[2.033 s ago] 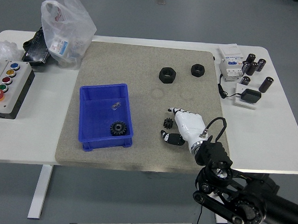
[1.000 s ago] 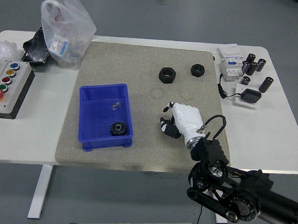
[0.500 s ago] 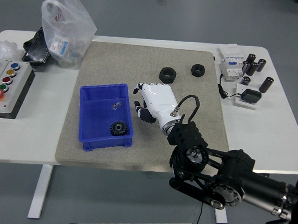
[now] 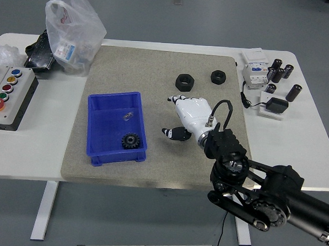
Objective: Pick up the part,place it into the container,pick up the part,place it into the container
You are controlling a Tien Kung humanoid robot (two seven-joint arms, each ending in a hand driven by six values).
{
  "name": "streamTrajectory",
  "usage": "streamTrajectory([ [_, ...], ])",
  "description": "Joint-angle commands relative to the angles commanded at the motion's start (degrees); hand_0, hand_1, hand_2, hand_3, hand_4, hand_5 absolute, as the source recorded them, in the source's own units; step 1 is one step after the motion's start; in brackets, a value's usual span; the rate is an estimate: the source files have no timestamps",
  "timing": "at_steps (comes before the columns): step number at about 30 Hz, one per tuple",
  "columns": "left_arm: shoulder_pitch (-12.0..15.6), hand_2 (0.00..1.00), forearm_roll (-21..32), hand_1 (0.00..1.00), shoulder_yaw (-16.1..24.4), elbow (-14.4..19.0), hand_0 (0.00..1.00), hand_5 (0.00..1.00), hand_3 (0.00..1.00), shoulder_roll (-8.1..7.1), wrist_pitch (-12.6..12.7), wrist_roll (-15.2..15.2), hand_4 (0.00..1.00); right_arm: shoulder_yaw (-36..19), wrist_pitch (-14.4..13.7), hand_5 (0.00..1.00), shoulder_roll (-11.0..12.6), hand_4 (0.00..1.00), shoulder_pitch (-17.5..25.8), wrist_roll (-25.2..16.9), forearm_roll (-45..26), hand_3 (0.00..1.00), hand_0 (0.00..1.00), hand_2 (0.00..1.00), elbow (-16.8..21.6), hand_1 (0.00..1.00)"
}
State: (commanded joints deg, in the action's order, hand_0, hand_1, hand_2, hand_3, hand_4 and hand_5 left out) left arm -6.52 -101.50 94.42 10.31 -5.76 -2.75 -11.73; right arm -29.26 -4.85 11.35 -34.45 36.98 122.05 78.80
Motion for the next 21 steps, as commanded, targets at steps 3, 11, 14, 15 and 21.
streamTrajectory([
  [3,0.0,0.482,0.0,0.466,0.0,0.0,0.596,0.572,0.601,0.03,0.0,0.0,0.508,0.1,0.2,0.429,0.5,0.872,0.6,0.0,-0.9,0.847,0.334,0.807,-0.3,0.640],
  [11,0.1,0.481,-0.1,0.466,0.0,0.0,0.596,0.571,0.601,0.02,0.0,0.0,0.504,1.4,-0.8,0.350,1.4,0.793,1.9,0.0,-3.6,0.779,0.321,0.715,-2.2,0.592],
  [14,0.1,0.482,0.0,0.466,-0.1,0.0,0.596,0.568,0.600,0.08,-0.1,0.0,0.499,2.1,-1.7,0.243,1.2,0.594,2.2,0.0,-4.4,0.694,0.295,0.581,-3.2,0.512],
  [15,0.1,0.482,0.0,0.466,-0.1,0.0,0.596,0.568,0.600,0.10,-0.1,0.0,0.499,2.4,-2.1,0.243,1.1,0.594,2.3,0.0,-4.7,0.694,0.295,0.581,-3.6,0.512],
  [21,0.1,0.483,0.1,0.466,-0.2,0.0,0.596,0.566,0.600,0.15,-0.1,0.0,0.495,3.7,-4.6,0.113,0.5,0.447,2.5,0.0,-5.6,0.633,0.282,0.466,-5.4,0.469],
])
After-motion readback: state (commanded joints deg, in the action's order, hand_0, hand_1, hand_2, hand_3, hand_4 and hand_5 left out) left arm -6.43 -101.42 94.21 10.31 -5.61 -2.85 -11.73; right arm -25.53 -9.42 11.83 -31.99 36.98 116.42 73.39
